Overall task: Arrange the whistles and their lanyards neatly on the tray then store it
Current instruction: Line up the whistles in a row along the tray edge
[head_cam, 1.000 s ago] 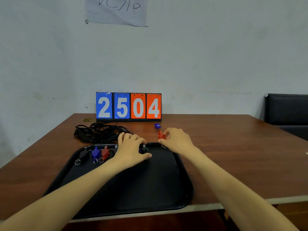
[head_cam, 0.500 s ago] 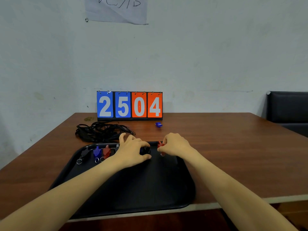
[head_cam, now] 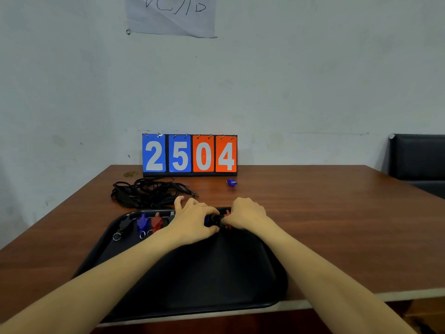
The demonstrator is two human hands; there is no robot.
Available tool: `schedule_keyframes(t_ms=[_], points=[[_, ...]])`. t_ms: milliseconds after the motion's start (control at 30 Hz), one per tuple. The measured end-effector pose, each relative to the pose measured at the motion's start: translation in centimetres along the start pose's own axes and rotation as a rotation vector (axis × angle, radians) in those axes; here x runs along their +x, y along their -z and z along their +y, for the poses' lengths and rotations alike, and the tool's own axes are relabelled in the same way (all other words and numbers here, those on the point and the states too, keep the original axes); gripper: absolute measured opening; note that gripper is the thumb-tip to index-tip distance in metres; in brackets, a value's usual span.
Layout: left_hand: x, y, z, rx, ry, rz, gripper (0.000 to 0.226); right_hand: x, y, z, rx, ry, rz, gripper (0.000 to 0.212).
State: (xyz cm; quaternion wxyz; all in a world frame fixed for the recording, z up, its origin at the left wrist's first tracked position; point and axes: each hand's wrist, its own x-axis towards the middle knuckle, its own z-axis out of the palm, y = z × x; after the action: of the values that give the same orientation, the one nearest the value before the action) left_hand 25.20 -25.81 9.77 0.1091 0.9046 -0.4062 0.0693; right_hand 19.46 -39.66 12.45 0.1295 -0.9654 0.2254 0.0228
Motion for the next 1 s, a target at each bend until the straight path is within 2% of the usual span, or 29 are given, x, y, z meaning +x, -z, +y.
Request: schedule_keyframes(t_ms=[400,800,900,1000], points=[[0.0,0.2,0.2,0.032,-0.002,-0.03,0.048,0.2,0.0,0.1,0.002,0.002,-0.037,0.034],[-0.2,0.5,0.1,0.006,0.023,-0.056,0.052,0.0,-0.2,0.4,0.003,0.003,0.015,0.036],[-0.1,0.8,0.1,-0.021,0.01,-0.019,0.059,0.0,0.2,0.6,0.018,0.018,0.026,0.042],[0.6,1.6,-0.1,-0.053,0.01,0.051,0.054,0.6,1.7,1.5,0.094,0.033,0.109,0.038]])
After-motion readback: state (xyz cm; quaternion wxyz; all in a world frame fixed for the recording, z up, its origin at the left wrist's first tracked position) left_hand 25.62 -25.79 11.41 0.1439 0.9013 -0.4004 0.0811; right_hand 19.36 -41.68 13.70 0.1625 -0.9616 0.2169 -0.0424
